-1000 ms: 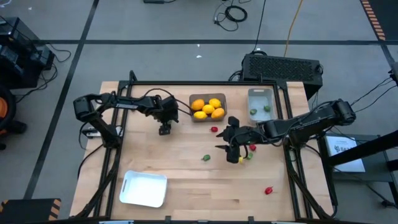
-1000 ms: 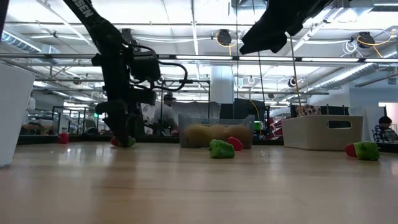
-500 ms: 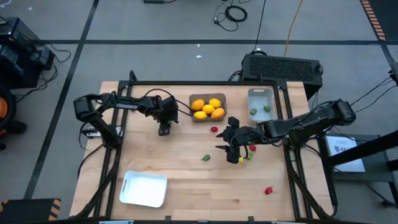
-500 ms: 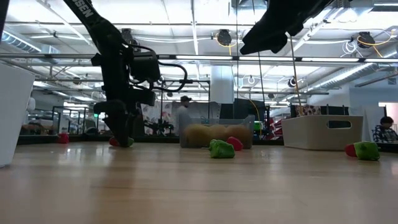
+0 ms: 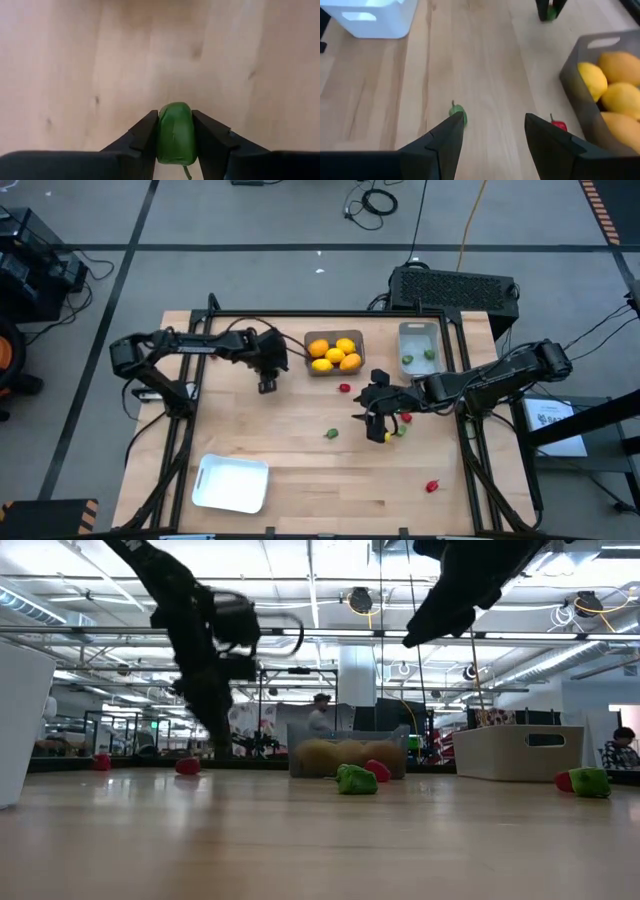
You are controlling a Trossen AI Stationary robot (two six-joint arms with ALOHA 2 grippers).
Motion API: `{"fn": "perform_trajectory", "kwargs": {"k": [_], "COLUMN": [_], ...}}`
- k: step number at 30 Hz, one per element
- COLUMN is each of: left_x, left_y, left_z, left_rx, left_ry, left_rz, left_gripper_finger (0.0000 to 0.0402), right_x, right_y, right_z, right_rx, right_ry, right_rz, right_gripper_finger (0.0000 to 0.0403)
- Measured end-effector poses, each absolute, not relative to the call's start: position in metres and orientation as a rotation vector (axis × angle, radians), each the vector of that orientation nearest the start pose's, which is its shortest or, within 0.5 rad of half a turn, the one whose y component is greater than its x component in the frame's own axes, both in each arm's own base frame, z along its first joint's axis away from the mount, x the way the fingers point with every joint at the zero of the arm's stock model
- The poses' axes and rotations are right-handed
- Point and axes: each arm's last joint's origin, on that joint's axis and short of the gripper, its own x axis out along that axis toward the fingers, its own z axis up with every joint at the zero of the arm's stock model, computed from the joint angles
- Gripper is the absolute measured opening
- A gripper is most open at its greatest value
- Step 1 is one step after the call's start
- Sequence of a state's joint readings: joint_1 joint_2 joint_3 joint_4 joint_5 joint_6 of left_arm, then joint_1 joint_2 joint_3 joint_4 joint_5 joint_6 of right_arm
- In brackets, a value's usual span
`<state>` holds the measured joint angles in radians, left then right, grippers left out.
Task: Sort produce into baskets
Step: Put the green pepper into the gray bin
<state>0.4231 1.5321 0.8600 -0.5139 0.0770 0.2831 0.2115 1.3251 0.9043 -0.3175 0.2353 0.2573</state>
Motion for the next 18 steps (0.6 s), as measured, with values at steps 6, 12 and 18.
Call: {"fn": "perform_trajectory", "kwargs": {"k": [6,12,18], "left_x": [0.271,0.308,0.35], "left_y": [0.105,0.095,0.085], "left_z": [0.205,0.227,0.226], "left_rx": [-0.076,0.043,0.079], "left_ry": [0.888,0.494,0.13], "left_rz": [0.06,0.027,0.058], "left_gripper_finger": [0.0118,0.0118,0.0118], "right_x": [0.266,0.253,0.227], "right_y": [0.05,0.046,0.039], "right_z": [0.251,0.272,0.3], "right_rx": [0.098,0.086,0.094], "right_ry": [0.728,0.642,0.54], "right_rz": [-0.127,-0.153,-0.17], "right_gripper_finger": [0.0201,0.0201,0.0201]}}
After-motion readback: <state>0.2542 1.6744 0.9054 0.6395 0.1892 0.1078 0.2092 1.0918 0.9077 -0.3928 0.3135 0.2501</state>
